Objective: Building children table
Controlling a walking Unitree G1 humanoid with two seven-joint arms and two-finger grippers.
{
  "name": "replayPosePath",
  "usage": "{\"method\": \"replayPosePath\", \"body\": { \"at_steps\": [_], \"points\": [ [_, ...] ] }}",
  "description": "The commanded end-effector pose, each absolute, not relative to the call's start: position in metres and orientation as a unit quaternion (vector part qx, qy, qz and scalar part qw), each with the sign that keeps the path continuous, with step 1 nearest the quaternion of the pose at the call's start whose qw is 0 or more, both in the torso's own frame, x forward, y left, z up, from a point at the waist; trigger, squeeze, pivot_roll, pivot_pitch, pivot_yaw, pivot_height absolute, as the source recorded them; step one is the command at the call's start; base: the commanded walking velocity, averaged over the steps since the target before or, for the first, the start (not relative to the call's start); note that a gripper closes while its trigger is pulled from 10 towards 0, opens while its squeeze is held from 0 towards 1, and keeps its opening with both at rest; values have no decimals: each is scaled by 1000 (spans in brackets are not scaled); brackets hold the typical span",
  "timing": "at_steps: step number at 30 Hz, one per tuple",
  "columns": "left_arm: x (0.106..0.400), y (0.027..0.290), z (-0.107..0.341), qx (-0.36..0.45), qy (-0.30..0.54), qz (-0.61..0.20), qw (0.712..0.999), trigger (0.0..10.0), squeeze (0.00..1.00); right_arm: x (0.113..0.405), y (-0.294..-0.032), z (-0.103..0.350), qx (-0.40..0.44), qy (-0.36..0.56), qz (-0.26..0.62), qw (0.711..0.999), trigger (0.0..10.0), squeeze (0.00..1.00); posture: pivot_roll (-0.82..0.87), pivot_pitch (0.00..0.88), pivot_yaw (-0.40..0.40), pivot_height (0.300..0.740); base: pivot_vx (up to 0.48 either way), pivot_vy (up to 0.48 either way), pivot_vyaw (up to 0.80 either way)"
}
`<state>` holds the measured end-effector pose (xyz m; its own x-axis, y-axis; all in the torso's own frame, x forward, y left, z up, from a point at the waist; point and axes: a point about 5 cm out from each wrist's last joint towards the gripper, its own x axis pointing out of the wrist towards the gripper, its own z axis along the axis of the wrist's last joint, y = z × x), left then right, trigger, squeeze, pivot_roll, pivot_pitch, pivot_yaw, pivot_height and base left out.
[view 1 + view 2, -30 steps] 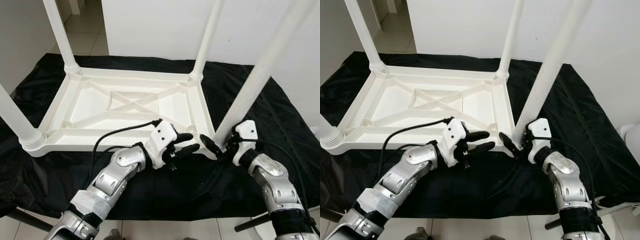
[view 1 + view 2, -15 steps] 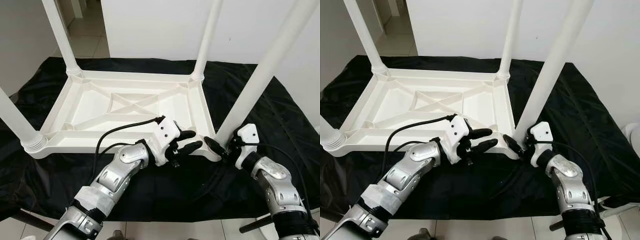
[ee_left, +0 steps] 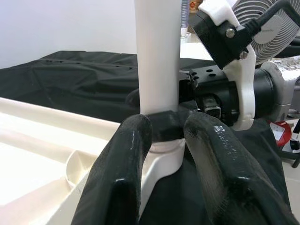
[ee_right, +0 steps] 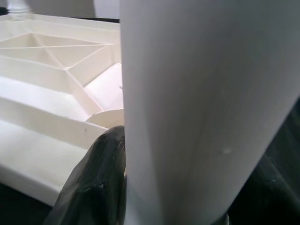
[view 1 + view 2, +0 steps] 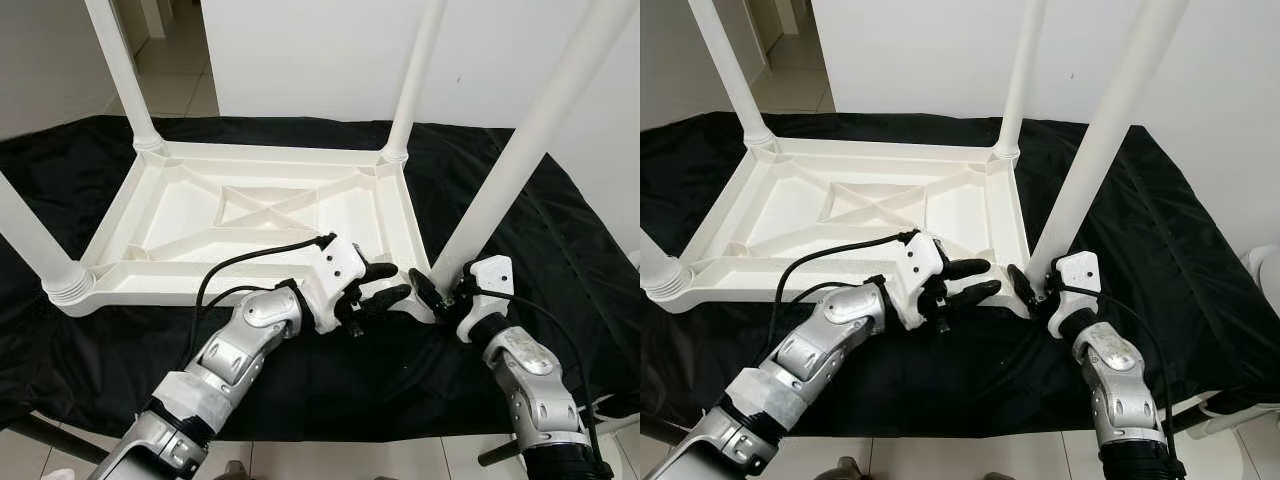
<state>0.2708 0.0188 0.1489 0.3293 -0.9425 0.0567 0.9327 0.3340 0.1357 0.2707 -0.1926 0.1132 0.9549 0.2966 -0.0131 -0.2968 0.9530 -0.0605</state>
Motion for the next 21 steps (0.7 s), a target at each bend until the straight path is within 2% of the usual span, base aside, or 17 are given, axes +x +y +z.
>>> {"method": "replayPosePath", "body": {
  "at_steps": [1,2,5,9,16,21],
  "points": [
    [265,18,147,50,-60,-620,781,10000,0,267,-197,104,17,23,69,997,10000,0,-22,0,-21,740,0,0,0],
    [265,18,147,50,-60,-620,781,10000,0,267,-197,104,17,23,69,997,10000,0,-22,0,-21,740,0,0,0],
    [264,21,146,50,-60,-612,787,10000,0,263,-180,98,56,36,-8,998,10000,0,-4,0,-38,740,0,0,0],
    [264,22,146,49,-60,-610,789,10000,0,261,-172,95,61,41,-15,997,10000,0,2,0,-44,740,0,0,0],
    [261,25,145,49,-60,-601,795,10000,0,255,-152,95,76,39,-89,992,10000,0,22,0,-67,740,0,0,0],
    [261,26,144,49,-60,-599,797,10000,0,254,-146,101,70,29,-93,993,10000,0,22,0,-67,740,0,0,0]
  ]
}}
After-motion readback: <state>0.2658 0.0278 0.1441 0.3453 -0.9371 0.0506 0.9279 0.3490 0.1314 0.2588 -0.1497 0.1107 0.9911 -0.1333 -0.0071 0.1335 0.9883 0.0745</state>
